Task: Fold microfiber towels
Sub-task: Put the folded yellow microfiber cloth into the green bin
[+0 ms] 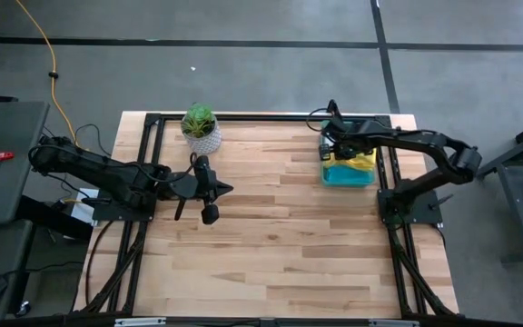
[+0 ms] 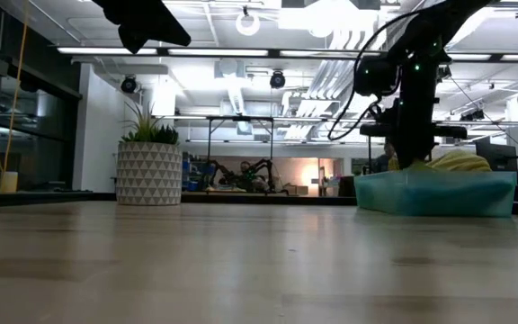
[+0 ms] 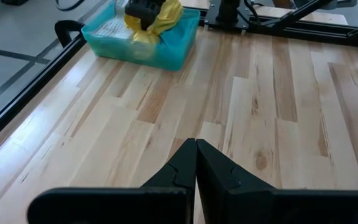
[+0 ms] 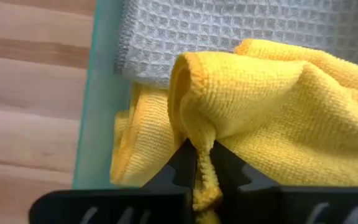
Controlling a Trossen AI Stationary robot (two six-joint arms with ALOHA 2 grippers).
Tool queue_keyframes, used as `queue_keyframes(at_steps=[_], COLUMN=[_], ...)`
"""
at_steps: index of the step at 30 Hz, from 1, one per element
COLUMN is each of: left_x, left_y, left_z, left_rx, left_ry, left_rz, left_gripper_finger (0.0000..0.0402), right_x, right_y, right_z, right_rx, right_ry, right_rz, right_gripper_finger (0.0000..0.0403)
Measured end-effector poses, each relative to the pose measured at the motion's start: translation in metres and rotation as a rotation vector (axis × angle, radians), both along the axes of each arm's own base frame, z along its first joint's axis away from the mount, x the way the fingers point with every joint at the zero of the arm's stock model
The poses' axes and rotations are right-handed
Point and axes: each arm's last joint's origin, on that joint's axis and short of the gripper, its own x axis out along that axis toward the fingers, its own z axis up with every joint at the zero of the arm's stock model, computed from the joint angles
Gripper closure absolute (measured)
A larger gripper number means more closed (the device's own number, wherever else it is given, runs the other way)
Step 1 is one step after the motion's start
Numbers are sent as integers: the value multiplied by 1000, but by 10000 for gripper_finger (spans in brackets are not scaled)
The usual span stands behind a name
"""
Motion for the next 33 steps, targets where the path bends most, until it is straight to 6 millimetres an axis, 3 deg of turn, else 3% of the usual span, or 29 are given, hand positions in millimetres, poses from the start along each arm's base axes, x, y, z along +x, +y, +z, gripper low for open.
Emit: queue_keyframes(at_steps=[9, 20, 24, 33], left_x=[0, 0, 0, -1], left_y=[0, 0, 0, 0], left_z=[0, 0, 0, -1], left_rx=[1, 1, 1, 3], left_ry=[0, 1, 1, 16], left_rz=[2, 2, 2, 2], left_gripper_finger=[401, 401, 401, 401], right_x=[1, 11, 11, 9], right_y=[5, 1, -1, 0], right_z=[8, -5, -6, 5], right_rx=[27, 37, 29, -18], right_ry=[-75, -71, -71, -98], right_rz=[32, 36, 22, 111], right_gripper_finger=[399, 382, 350, 228])
